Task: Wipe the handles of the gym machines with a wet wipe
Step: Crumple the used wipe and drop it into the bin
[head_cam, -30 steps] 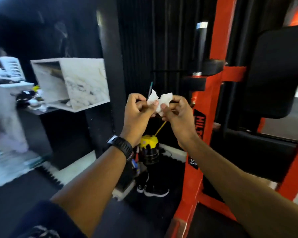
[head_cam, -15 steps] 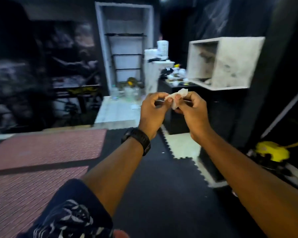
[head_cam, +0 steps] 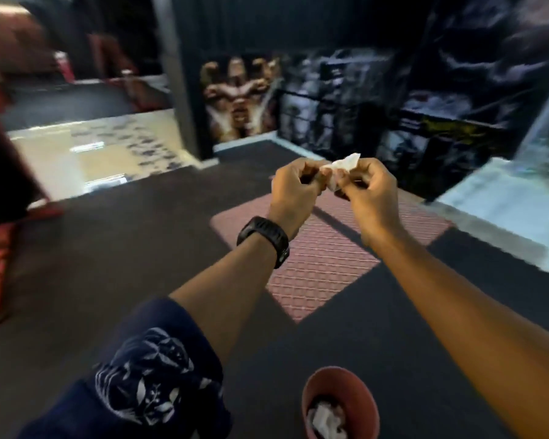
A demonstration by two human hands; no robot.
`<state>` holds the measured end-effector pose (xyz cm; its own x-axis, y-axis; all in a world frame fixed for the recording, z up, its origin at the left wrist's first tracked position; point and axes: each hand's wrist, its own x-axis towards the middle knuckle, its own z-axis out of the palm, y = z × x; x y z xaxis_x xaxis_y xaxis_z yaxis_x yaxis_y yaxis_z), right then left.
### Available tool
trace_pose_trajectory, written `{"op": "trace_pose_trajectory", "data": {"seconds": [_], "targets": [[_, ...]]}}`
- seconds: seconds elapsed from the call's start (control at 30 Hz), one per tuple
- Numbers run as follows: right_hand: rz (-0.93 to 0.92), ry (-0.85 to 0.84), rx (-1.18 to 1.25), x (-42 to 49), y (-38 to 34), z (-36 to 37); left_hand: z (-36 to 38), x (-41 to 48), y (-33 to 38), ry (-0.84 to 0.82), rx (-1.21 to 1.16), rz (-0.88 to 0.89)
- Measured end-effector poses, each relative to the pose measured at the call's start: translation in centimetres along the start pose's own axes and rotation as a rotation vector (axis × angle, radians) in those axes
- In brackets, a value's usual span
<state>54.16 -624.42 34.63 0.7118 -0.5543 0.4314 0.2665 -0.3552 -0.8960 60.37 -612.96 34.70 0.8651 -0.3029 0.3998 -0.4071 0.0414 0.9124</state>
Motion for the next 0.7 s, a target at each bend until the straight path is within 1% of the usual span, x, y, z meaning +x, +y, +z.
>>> {"op": "trace_pose_trajectory", "data": {"seconds": [0.1,0.2,0.33,0.5,0.7], "targets": [[0.04,-0.163,0.081,-0.5,1.9,4.2,-3.6,-1.4,-2.5,0.151,0.094,-0.05],[0.085,-0.235,0.104,-1.9,4.1,6.1,-4.9,-3.6,-5.0,0.251,0.148,-0.114],[0.142,-0.304,0.087,-4.2,8.1,6.8,-4.7,-6.6,-8.6,0.351,0.185,-0.211],[0.3,-0.309,0.096,-6.7,14.4,5.6,-2.0,-9.1,-14.5,0.304,0.212,-0.359],[0.502,-0.235,0.028,-10.0,24.2,2.4,3.0,-12.0,-23.0,0.147,0.224,-0.53]]}}
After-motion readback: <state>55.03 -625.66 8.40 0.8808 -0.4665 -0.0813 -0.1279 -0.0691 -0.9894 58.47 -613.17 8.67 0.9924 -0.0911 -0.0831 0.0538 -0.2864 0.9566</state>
